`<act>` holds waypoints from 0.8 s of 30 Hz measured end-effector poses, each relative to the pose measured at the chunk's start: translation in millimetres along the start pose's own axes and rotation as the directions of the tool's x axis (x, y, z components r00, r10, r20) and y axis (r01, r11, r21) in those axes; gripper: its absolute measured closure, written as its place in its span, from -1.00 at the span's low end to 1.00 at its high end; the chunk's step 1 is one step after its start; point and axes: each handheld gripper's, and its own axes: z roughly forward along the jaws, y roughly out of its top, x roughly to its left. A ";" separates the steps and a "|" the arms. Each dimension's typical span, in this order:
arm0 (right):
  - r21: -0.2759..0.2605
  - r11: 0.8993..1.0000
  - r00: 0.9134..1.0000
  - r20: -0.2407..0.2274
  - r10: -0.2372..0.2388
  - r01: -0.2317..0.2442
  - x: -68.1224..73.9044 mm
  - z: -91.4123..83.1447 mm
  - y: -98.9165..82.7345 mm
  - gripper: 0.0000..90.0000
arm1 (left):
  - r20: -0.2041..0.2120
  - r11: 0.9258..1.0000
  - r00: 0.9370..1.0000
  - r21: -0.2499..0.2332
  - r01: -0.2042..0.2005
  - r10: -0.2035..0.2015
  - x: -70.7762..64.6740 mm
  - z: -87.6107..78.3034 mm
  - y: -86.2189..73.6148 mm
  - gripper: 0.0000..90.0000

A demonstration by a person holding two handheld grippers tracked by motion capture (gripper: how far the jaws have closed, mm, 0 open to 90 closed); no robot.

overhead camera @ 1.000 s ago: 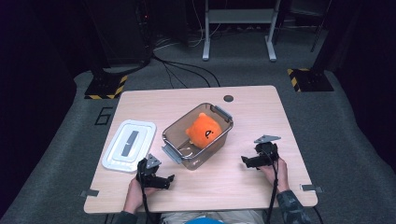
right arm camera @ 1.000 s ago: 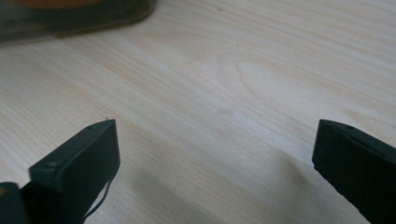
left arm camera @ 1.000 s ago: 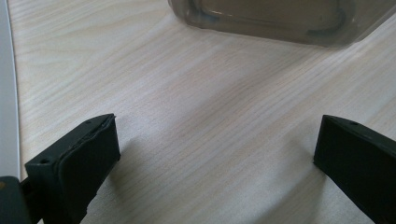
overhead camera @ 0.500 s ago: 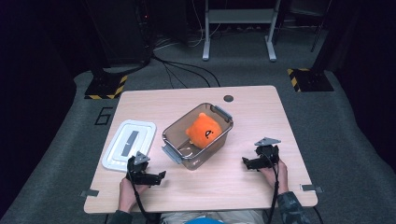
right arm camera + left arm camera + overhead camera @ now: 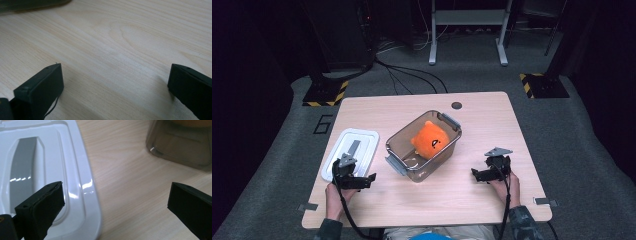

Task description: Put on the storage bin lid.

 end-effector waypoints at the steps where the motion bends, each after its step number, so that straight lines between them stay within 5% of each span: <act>1: 0.000 1.000 1.000 0.000 0.000 0.000 0.0 0.0 0.0 -1.00 | -0.005 1.000 1.000 -0.004 0.004 -0.004 2.6 -0.6 1.4 -0.98; 13: -0.005 1.000 1.000 0.002 -0.005 0.005 -0.3 0.4 0.0 -1.00 | -0.033 0.999 0.999 -0.031 0.035 -0.036 37.7 -1.5 14.0 -0.90; 24: -0.003 1.000 1.000 0.003 -0.003 0.003 -0.1 0.2 0.0 -1.00 | -0.065 0.999 0.996 -0.005 0.054 -0.054 58.5 12.7 23.7 -0.87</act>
